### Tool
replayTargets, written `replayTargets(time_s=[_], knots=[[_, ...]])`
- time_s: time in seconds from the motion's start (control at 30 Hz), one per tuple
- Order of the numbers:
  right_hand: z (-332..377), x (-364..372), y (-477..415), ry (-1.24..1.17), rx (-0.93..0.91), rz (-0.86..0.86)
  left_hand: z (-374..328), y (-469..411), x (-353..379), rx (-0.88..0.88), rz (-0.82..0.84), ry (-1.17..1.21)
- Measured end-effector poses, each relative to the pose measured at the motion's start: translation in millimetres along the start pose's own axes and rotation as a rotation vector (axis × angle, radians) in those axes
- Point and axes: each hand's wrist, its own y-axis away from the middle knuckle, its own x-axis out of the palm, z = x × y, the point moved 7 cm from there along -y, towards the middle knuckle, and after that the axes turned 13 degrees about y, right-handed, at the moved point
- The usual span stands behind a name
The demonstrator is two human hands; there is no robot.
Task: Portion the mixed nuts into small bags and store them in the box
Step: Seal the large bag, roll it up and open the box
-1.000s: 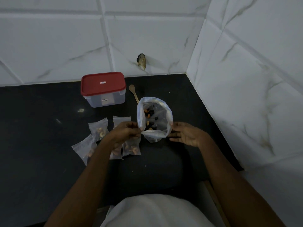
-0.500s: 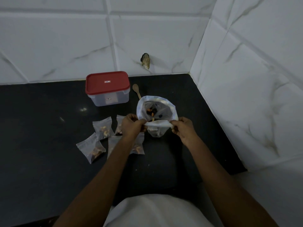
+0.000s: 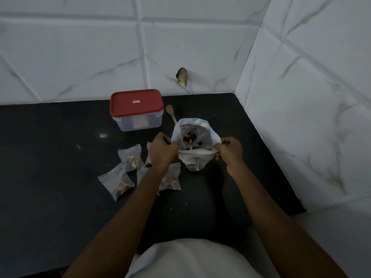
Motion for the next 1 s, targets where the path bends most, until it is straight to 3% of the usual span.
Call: replayTargets(time_s=[0.1,0.17,0.3,0.43,0.53,0.7,0.8,1.0], knots=[[11.8,-9.2,1.5,0.194,-0.152,-0.112,-15.2,-6.5,-5.1,0.159,0.01,-0.239],[16.3,-8.6,2.1,0.244,-0.188,-0.088,-14.8,-12.9,-1.7,0.104,0.113,-0.311],[17.7,-2.8,-4.9,0.197,-0.089,0.073,-8.8,-22.3,3.3,-0.048,0.198,-0.189],[27.5,2.3,-21.2,0.207,-0.018,0.089,-5.3,-33.7,12.7,-0.148,0.249,-0.125],[39.8,9.7,-26.7,0.259,-0.048,0.106,-10.2,-43.0,17.3,-0.082,0.278,-0.169],[55.0,3.2,-27.8,0.307,-0.216,-0.043,-21.8,-53.8,1.1,0.088,0.228,-0.392],[53.2,-0.7,-30.4,0.402,-0.238,-0.045,-25.8,-57.1,-5.2,0.173,0.222,-0.524],[56.6,9.9,-46.8,0.507,-0.169,0.083,-24.6,-66.3,18.3,0.048,0.402,-0.434]])
